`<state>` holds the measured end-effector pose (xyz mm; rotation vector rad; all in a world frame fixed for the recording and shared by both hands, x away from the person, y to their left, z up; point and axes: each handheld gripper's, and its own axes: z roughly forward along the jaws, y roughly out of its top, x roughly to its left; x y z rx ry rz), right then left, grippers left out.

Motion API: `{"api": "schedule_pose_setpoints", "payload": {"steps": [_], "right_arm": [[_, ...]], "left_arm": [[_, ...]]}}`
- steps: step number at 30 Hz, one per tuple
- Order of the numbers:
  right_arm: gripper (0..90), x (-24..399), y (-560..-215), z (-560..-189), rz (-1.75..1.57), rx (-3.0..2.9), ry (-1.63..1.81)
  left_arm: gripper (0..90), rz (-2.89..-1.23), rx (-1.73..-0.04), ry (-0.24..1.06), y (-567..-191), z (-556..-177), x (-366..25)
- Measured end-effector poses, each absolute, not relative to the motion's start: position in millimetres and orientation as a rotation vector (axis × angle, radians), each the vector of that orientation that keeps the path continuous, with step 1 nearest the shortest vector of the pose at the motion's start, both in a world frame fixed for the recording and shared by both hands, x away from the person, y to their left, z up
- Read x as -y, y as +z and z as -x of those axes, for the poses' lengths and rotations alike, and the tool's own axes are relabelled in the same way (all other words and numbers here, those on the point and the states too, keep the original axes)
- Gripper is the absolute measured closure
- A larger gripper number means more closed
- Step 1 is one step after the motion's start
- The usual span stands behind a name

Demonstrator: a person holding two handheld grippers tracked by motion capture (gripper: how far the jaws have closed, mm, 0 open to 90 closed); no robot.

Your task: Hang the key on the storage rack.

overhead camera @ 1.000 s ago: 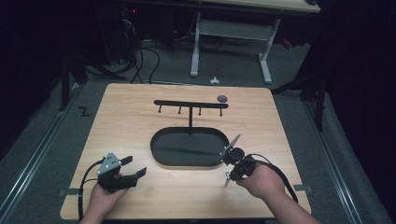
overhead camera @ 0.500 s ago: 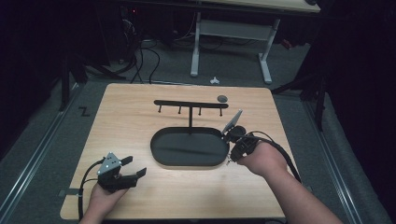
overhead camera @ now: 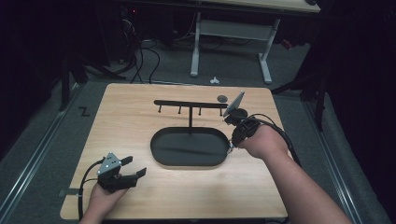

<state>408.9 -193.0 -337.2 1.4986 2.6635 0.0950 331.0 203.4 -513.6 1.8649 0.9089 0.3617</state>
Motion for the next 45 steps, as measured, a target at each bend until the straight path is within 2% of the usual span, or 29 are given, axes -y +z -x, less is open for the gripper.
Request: {"api": "schedule_pose_setpoints", "payload": {"steps": [25, 45], "right_arm": [[88.4, 194, -295, -445, -1.574, -2.58, 0.113], [88.4, 164, -275, -456, -1.517, -2.605, 0.143]], "left_arm": [[24.1, -1.861, -0.91, 0.358, -513, -331, -204], [24.3, -1.858, -0.911, 0.356, -513, -330, -206]]}}
